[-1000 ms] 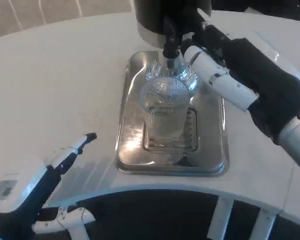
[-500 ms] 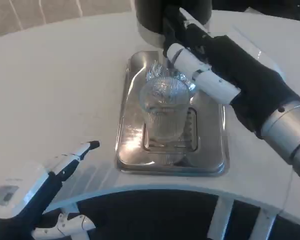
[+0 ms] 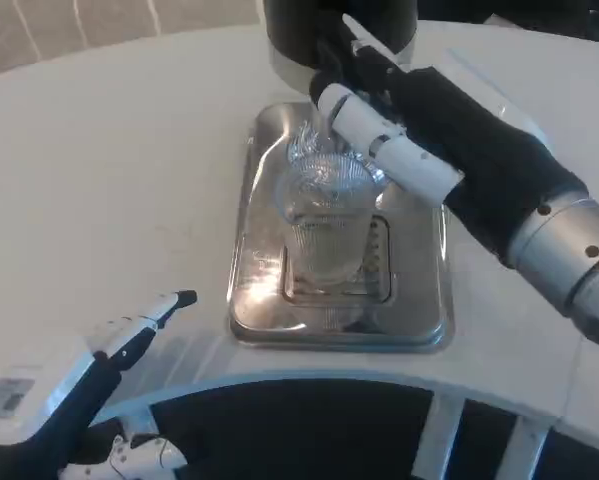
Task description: Grasp the cup under the faucet to collect the drink, then remove the cup.
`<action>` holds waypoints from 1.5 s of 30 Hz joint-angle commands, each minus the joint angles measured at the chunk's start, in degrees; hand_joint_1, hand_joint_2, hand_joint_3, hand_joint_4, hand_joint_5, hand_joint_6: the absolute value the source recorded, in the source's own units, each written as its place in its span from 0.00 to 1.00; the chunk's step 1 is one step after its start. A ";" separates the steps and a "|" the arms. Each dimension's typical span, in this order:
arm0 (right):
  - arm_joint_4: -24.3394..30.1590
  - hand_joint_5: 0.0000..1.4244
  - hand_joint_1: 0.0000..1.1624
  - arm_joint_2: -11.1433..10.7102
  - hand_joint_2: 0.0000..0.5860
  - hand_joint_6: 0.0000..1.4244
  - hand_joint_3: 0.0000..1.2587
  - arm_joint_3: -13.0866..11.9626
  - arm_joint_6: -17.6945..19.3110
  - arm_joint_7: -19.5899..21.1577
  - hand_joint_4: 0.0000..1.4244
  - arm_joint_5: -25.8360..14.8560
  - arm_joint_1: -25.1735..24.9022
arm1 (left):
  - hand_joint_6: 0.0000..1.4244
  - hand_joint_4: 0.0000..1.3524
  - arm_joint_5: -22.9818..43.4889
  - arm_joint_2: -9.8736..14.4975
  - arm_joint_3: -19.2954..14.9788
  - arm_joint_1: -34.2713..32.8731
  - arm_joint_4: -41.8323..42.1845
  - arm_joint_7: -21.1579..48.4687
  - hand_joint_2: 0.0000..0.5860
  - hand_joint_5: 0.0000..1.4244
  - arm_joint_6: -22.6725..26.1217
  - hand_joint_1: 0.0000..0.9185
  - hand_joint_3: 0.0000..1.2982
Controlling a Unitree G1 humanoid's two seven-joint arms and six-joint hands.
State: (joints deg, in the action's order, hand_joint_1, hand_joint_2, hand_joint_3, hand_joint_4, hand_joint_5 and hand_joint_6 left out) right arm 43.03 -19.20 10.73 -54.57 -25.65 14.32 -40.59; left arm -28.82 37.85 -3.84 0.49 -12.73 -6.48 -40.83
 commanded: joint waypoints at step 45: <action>-2.74 0.00 0.00 -9.71 0.88 0.00 0.00 15.33 11.34 -8.49 0.00 10.83 -4.02 | 0.18 0.00 8.09 -11.87 1.12 -8.79 1.80 3.09 0.08 0.16 12.99 0.39 0.00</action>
State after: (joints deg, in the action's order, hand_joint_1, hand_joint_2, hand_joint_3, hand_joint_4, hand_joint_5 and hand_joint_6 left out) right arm 39.17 -29.64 24.37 -45.09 -30.97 26.88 -46.29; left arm -19.81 26.83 -3.43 -6.99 -9.27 -2.13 -28.30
